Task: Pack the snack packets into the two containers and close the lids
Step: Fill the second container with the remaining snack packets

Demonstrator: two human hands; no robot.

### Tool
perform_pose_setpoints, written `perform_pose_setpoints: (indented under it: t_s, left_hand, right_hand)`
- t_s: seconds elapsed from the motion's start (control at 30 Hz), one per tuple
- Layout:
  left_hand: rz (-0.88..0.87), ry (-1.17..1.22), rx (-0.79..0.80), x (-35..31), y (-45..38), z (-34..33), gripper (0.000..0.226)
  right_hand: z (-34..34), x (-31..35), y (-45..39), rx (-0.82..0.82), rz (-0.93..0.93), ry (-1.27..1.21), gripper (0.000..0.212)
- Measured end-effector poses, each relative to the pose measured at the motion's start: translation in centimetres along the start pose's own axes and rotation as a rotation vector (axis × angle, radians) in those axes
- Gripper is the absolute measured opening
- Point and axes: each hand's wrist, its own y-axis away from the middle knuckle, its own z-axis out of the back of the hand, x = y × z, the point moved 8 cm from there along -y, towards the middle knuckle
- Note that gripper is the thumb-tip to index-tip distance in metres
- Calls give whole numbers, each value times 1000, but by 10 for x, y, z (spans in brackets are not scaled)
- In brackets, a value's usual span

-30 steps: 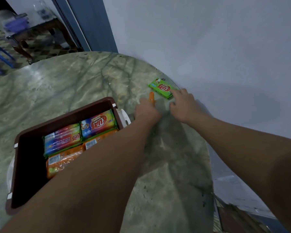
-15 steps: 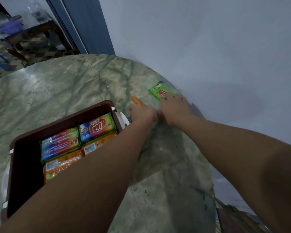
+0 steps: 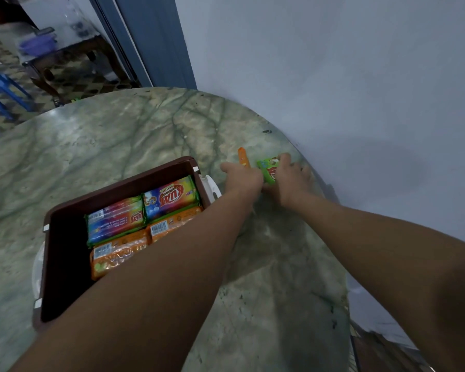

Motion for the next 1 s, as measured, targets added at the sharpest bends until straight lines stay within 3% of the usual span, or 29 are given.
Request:
perform_pose_setpoints:
  t_s: [0.07,0.17,0.43,0.6,0.7,0.83,1.0]
  left_hand:
    - [8,49,24,-5,7,2,43]
    - [4,120,33,-16,19,10,56]
    - [-185,273,-11,-43,60,74,61]
    - [-222,189,-55,-34,81,132,46]
    - [-208,125,-103,-20,85,170,51]
    - [-215,27,-152,3,89,217,54]
    - [-222,-168,-202,35,88,261,60]
  right_hand:
    - [4,2,5,0,-62,-129,78]
    - [13,12,11,-25,-110,-248,80]
    - [37,66,38,-107,19,-298,92]
    - [44,106,66,-126,111,-333,92]
    - [39,131,82,-141,160,-334,92]
    - [22,163,107,-120,290,-235,95]
    - [-7,190,136,-75,502,-41,112]
